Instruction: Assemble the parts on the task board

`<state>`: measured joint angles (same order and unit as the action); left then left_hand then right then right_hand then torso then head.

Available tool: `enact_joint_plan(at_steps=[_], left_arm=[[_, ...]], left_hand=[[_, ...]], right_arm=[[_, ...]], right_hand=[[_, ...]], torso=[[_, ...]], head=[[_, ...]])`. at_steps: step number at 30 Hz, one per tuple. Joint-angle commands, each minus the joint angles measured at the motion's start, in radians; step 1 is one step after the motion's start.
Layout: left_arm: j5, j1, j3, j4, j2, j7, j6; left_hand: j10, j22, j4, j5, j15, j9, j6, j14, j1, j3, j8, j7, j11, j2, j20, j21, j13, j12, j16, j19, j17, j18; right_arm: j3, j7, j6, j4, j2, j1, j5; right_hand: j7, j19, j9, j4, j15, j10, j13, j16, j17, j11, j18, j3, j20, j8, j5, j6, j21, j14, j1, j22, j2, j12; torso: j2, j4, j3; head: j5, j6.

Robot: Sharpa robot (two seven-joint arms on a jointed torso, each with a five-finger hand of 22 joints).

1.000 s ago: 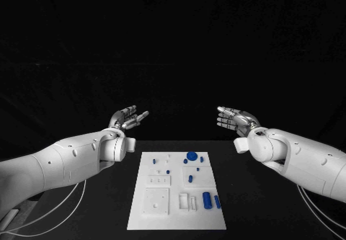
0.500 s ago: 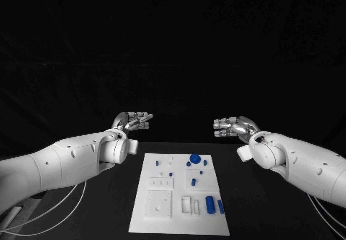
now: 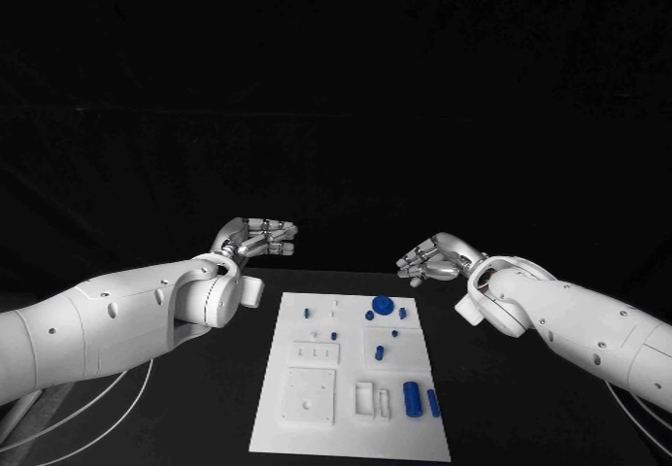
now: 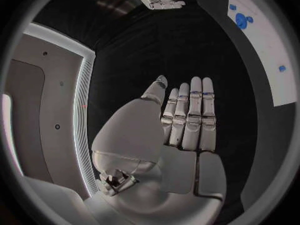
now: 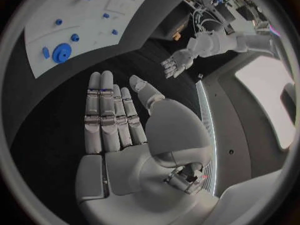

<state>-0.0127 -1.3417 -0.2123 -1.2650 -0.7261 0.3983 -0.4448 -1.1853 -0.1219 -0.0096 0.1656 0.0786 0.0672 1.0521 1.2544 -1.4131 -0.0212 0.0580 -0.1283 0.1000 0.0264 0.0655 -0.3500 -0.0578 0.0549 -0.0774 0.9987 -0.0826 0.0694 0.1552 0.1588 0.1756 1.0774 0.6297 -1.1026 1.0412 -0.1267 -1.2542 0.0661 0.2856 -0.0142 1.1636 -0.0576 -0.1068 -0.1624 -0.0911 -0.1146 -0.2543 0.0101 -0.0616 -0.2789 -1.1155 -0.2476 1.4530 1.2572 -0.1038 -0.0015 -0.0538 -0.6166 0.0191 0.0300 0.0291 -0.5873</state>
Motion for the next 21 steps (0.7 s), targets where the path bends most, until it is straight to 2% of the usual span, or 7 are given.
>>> enact_joint_plan(at_steps=[1,4,5,10,11,15,21], left_arm=[[-0.035,-0.005,0.004,-0.032,-0.015,0.012,0.056],[-0.044,-0.010,0.007,-0.061,-0.031,0.010,0.067],[-0.047,-0.011,0.007,-0.072,-0.037,0.010,0.070],[-0.061,-0.021,0.009,-0.118,-0.060,0.007,0.080],[-0.064,-0.023,0.010,-0.126,-0.064,0.007,0.082],[-0.069,-0.028,0.010,-0.143,-0.071,0.007,0.085],[-0.072,-0.034,0.012,-0.166,-0.081,0.006,0.087]], left_hand=[[0.004,-0.006,-0.007,0.001,-0.003,0.000,0.006,0.015,-0.010,-0.005,0.005,-0.002,0.003,-0.006,-0.009,-0.017,-0.001,0.003,-0.006,0.002,-0.004,-0.011],[0.012,-0.014,-0.015,0.000,-0.009,0.000,0.005,0.028,-0.011,-0.005,0.005,-0.002,0.005,-0.011,-0.014,-0.033,-0.001,0.003,-0.016,0.006,-0.008,-0.011],[0.014,-0.015,-0.016,0.000,-0.009,0.000,0.005,0.028,-0.010,-0.005,0.005,-0.003,0.005,-0.011,-0.015,-0.036,-0.001,0.003,-0.017,0.005,-0.009,-0.011],[0.023,-0.025,-0.029,-0.001,-0.007,0.000,0.002,0.022,-0.005,-0.003,0.005,-0.004,0.009,-0.012,-0.014,-0.059,-0.001,0.003,-0.022,-0.013,-0.010,-0.013],[0.025,-0.027,-0.032,-0.002,-0.007,0.000,0.002,0.022,-0.004,-0.002,0.005,-0.004,0.009,-0.012,-0.014,-0.063,-0.001,0.003,-0.024,-0.016,-0.010,-0.012],[0.030,-0.033,-0.043,-0.002,-0.007,0.000,-0.002,0.019,0.004,0.001,0.004,-0.005,0.011,-0.010,-0.013,-0.083,-0.001,0.003,-0.028,-0.029,-0.011,-0.011],[0.038,-0.033,-0.048,-0.003,-0.006,-0.001,-0.008,0.019,0.006,0.005,0.005,-0.006,0.013,-0.012,-0.011,-0.088,-0.001,0.003,-0.029,-0.032,-0.011,-0.010]], right_arm=[[0.001,-0.001,0.016,0.003,-0.013,-0.001,0.332],[0.002,-0.016,0.026,0.007,-0.021,-0.001,0.443],[0.002,-0.024,0.029,0.010,-0.023,-0.001,0.481],[0.003,-0.075,0.041,0.025,-0.029,-0.001,0.652],[0.003,-0.086,0.043,0.029,-0.030,-0.002,0.683],[0.004,-0.115,0.047,0.036,-0.034,-0.004,0.766],[0.005,-0.154,0.057,0.036,-0.054,-0.005,0.870]], right_hand=[[0.001,-0.062,0.000,-0.001,0.017,0.006,-0.001,-0.039,-0.041,0.002,-0.005,0.001,-0.022,-0.002,-0.006,-0.006,-0.039,0.061,0.002,-0.018,-0.017,-0.004],[0.006,-0.124,-0.001,0.000,0.031,0.001,-0.001,-0.226,-0.175,0.007,-0.017,0.009,-0.041,-0.001,-0.019,-0.009,-0.106,0.058,0.004,-0.059,-0.038,-0.005],[0.009,-0.144,0.000,-0.001,0.032,-0.003,-0.002,-0.293,-0.224,0.008,-0.025,0.002,-0.044,-0.002,-0.021,-0.010,-0.134,0.057,0.005,-0.078,-0.032,-0.007],[0.012,-0.167,-0.001,-0.001,0.031,-0.030,-0.001,-0.543,-0.431,0.003,-0.048,-0.042,-0.043,-0.001,-0.002,0.002,-0.265,0.030,-0.010,-0.184,-0.056,-0.004],[0.011,-0.183,-0.001,-0.001,0.027,-0.040,-0.001,-0.580,-0.457,0.000,-0.044,-0.058,-0.042,-0.001,0.023,0.008,-0.293,0.035,-0.010,-0.206,-0.062,-0.004],[0.015,-0.182,-0.001,-0.004,0.019,-0.053,-0.001,-0.661,-0.497,-0.003,-0.043,-0.083,-0.037,-0.001,0.031,0.019,-0.351,0.014,-0.017,-0.265,-0.077,-0.004],[0.017,-0.175,-0.001,-0.009,0.012,-0.097,0.000,-0.717,-0.453,-0.012,-0.038,-0.061,-0.031,0.000,0.039,0.040,-0.382,0.000,0.001,-0.329,-0.084,-0.003]], torso=[[-0.023,0.0175,0.0054],[-0.033,0.0277,0.0108],[-0.037,0.0310,0.0125],[-0.055,0.0427,0.0207],[-0.059,0.0445,0.0216],[-0.069,0.0495,0.0253],[-0.091,0.0598,0.0280]], head=[[-0.007,0.003],[-0.016,0.005],[-0.019,0.008],[-0.035,0.015],[-0.038,0.018],[-0.044,0.024],[-0.053,0.034]])
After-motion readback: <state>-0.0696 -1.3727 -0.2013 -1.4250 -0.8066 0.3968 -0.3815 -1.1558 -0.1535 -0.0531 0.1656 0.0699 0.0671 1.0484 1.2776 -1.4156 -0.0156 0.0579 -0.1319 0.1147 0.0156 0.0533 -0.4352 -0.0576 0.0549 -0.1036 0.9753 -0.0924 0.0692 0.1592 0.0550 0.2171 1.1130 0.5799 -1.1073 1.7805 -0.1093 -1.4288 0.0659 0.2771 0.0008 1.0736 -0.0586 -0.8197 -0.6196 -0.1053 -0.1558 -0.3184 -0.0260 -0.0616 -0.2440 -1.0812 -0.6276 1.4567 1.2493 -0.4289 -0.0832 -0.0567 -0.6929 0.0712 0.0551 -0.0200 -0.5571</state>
